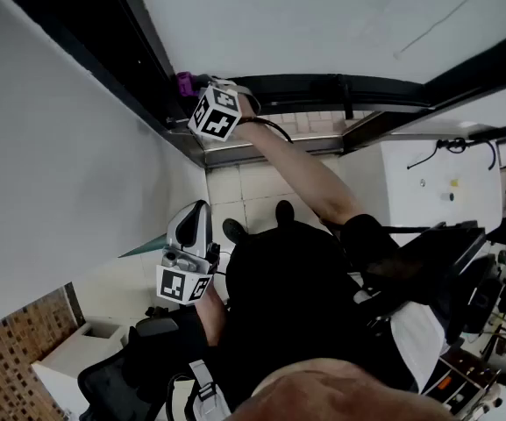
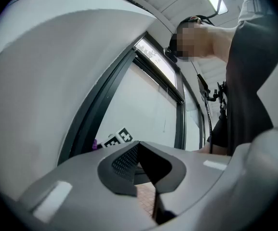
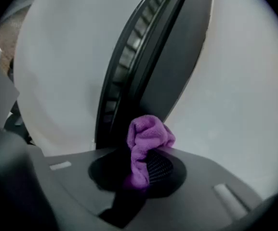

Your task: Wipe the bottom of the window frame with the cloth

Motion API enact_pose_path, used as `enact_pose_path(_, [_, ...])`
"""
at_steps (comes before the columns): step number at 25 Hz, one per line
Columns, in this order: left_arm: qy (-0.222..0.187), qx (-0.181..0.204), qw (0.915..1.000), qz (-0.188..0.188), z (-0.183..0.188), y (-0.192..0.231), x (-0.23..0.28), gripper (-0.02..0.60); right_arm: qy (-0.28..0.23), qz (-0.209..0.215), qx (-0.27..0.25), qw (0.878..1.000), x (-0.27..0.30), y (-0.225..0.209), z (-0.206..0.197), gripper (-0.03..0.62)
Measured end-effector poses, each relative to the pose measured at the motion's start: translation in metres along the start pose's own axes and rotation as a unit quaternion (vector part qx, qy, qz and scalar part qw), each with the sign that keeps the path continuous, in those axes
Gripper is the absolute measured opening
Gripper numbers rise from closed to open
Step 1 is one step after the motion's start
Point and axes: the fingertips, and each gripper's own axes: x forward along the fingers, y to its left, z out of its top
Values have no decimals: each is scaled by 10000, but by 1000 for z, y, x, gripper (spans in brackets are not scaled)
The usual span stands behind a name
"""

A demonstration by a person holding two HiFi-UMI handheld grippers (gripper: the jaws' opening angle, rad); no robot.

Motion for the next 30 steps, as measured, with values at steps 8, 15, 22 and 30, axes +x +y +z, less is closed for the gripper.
enact_pose_path(8, [37, 99, 9999, 8, 1, -26, 17, 0, 519, -307, -903, 9941, -29, -10, -42, 69])
enact_pose_path(15, [165, 20, 9993, -337, -11, -44, 36, 0, 2158, -1000, -1587, 9582, -115, -79, -159, 66])
enact_pose_path(22, [175, 6, 9980, -602, -21, -72, 57, 0, 3120, -1260, -2088, 9182, -156, -114, -211, 66])
enact_pose_path(30, [140, -25, 9993, -333, -18, -60, 37, 0, -542, 224, 227, 9980, -104, -18, -23, 71])
